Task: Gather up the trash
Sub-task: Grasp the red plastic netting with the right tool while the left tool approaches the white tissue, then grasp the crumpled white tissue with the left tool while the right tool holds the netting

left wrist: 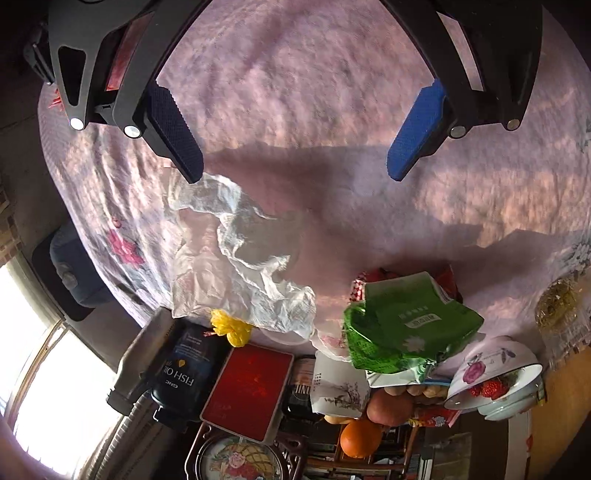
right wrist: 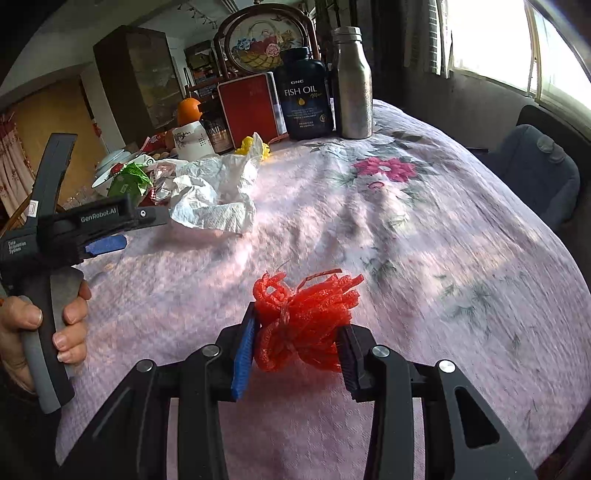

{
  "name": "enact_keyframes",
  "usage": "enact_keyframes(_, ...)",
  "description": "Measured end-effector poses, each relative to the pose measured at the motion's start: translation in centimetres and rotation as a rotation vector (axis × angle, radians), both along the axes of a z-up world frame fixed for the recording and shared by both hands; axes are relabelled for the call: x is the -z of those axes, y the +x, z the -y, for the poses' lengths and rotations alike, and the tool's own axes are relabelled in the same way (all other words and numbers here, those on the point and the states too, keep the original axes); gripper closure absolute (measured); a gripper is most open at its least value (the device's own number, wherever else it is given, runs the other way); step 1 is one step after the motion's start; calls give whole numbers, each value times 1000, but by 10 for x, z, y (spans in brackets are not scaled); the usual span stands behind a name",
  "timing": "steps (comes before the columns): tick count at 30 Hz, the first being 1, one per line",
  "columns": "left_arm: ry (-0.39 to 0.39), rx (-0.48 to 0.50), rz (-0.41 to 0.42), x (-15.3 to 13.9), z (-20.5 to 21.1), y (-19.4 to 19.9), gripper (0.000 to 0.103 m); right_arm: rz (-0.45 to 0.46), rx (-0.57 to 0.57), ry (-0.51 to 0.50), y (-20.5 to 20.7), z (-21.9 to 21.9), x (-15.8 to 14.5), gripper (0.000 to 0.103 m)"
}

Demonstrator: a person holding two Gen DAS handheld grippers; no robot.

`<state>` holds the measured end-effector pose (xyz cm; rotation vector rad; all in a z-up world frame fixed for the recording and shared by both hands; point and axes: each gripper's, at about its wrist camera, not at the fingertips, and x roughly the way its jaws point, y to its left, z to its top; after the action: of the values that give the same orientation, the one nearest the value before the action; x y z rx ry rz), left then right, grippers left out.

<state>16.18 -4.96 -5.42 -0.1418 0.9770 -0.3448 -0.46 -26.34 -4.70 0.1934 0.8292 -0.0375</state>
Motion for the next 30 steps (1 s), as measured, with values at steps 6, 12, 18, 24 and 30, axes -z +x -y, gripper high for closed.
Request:
enact_keyframes(6, 40, 12, -33, -2, 28, 21, 7, 27, -32, 32, -7, 3, -1, 63)
enact_keyframes(12, 21, 1, -96, 11, 53, 52, 7, 32, -39, 52, -11, 11, 0, 63)
enact_keyframes(18, 26, -9, -112, 18, 69, 63, 7, 27, -42, 56, -8, 14, 5, 63)
enact_keyframes(24, 47, 11, -74, 13, 83, 57, 7, 28, -53, 48, -7, 11, 6, 63)
enact_keyframes(30, 159, 15, -63, 25, 104, 59, 7, 13, -50, 34, -2, 10, 6, 63)
